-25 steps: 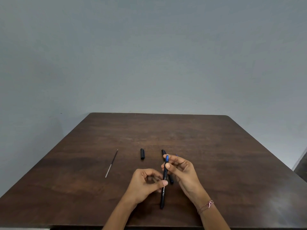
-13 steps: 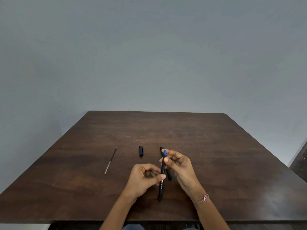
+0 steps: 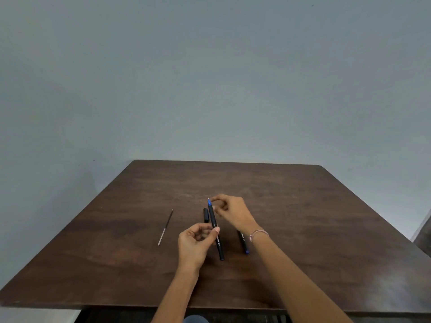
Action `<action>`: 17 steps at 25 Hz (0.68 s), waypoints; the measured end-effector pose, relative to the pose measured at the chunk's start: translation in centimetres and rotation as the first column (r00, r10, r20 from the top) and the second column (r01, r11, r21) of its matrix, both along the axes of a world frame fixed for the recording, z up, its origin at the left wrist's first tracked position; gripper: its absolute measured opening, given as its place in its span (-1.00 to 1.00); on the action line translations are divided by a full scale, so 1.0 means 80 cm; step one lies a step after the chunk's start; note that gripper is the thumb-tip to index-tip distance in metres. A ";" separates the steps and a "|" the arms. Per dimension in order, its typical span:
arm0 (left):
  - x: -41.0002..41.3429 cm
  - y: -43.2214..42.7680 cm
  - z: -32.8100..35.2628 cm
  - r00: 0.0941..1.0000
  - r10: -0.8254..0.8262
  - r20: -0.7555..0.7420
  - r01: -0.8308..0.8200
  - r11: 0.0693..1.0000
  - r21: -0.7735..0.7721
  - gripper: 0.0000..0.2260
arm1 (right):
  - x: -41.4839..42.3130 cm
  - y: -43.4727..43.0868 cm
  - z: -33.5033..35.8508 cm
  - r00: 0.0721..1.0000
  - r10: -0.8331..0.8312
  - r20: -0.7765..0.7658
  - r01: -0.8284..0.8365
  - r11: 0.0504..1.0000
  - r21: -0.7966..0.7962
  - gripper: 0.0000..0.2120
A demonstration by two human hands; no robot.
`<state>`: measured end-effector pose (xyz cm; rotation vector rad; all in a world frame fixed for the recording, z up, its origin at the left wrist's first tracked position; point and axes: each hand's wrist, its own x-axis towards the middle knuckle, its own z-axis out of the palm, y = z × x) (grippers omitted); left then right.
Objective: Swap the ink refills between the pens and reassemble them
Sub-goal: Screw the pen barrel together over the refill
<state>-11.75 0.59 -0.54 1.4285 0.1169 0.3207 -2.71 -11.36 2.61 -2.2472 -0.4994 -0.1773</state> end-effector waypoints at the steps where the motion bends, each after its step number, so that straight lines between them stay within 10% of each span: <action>1: 0.001 0.001 0.000 1.000 -0.004 0.000 0.004 1.000 -0.010 -0.92 | 0.006 0.006 -0.004 0.998 0.019 0.057 -0.008 0.982 -0.189 -0.71; 5: 0.002 0.001 0.000 1.000 -0.030 0.000 0.030 0.999 -0.021 -0.94 | 0.014 0.026 -0.002 0.991 0.125 0.040 -0.084 0.840 -0.536 -0.62; 17: 0.006 0.003 -0.002 0.998 -0.070 0.008 0.070 0.997 -0.038 -0.93 | 0.066 0.057 -0.014 0.914 -0.151 -0.378 -0.102 0.814 -0.572 -0.67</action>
